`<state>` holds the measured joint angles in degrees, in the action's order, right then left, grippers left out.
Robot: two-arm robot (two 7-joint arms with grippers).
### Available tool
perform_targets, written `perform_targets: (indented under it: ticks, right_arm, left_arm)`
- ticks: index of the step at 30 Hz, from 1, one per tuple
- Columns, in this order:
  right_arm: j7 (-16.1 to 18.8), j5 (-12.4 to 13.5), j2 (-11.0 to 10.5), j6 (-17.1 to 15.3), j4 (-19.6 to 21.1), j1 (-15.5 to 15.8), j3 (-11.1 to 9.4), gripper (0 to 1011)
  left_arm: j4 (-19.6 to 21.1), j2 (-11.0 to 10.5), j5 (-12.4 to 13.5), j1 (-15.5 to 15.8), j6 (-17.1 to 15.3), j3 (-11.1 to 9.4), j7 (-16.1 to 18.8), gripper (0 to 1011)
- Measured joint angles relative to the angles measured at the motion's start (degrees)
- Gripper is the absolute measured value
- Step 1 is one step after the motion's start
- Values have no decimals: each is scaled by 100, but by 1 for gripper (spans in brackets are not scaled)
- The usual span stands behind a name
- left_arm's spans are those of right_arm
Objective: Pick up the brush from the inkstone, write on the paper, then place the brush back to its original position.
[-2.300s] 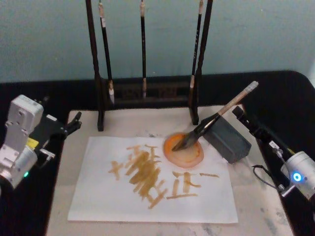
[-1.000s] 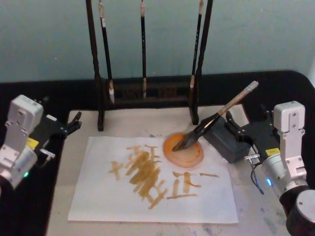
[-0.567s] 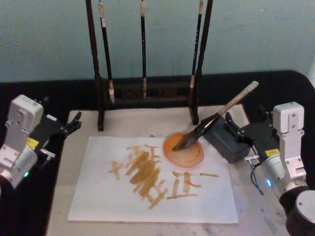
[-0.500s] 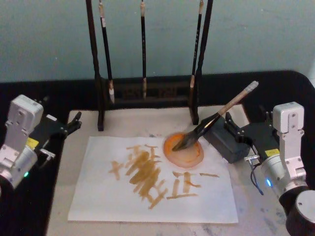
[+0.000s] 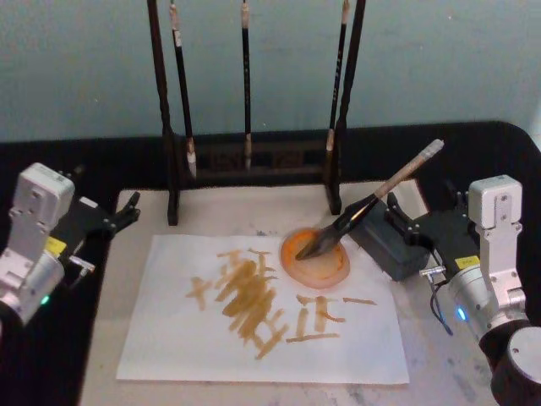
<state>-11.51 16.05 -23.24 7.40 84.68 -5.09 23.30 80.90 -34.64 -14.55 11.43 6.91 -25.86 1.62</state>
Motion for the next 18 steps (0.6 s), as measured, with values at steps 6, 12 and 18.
perform_targets:
  ticks: [6,12,18]
  right_arm:
    - [-2,0,0,0,0,-1,0,1000]
    - [-3,0,0,0,0,-1,0,1000]
    - [-3,0,0,0,0,-1,0,1000]
  left_arm:
    - [0,0,0,0,0,0,0,1010]
    - [0,0,0,0,0,0,0,1010]
    - [0,0,0,0,0,0,0,1010]
